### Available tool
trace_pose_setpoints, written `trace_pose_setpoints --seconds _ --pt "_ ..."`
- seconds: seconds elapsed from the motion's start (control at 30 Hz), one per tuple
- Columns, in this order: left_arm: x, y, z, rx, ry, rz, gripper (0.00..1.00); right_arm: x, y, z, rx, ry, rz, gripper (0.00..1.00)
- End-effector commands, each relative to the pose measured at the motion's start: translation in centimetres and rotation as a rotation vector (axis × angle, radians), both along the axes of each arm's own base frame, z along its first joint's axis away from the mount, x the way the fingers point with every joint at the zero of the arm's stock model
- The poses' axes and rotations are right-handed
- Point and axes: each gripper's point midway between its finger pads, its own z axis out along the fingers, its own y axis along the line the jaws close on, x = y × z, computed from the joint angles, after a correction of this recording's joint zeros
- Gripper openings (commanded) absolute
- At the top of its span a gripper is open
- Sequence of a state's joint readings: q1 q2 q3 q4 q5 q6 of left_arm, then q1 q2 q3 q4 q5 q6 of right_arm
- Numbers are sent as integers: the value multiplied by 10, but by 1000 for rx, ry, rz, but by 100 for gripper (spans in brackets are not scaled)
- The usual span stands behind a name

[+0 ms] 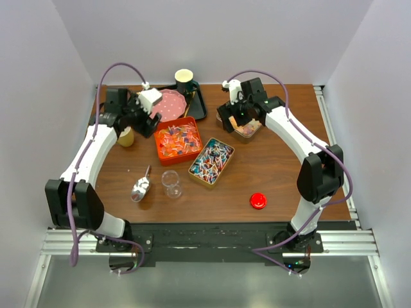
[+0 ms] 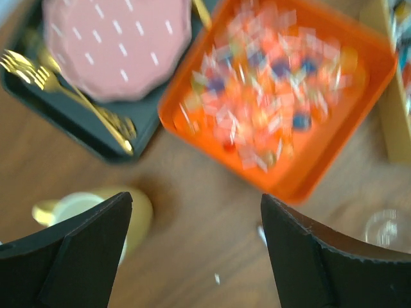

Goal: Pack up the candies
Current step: Pick up the spatula from the center of the board.

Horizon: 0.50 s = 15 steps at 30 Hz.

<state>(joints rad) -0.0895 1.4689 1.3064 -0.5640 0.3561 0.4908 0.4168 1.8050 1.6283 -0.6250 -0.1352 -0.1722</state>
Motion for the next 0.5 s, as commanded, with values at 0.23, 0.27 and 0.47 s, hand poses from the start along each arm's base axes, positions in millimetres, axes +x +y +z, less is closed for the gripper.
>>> trace_pose_setpoints --seconds 0.23,0.27,0.47 --pt "-111 75 -70 199 375 -99 72 -1 8 33 56 -58 39 99" --pt "-113 81 -72 199 384 -94 70 -1 7 32 54 -54 37 99" --pt "-141 76 -92 89 492 -94 64 -4 10 24 62 -34 44 99"
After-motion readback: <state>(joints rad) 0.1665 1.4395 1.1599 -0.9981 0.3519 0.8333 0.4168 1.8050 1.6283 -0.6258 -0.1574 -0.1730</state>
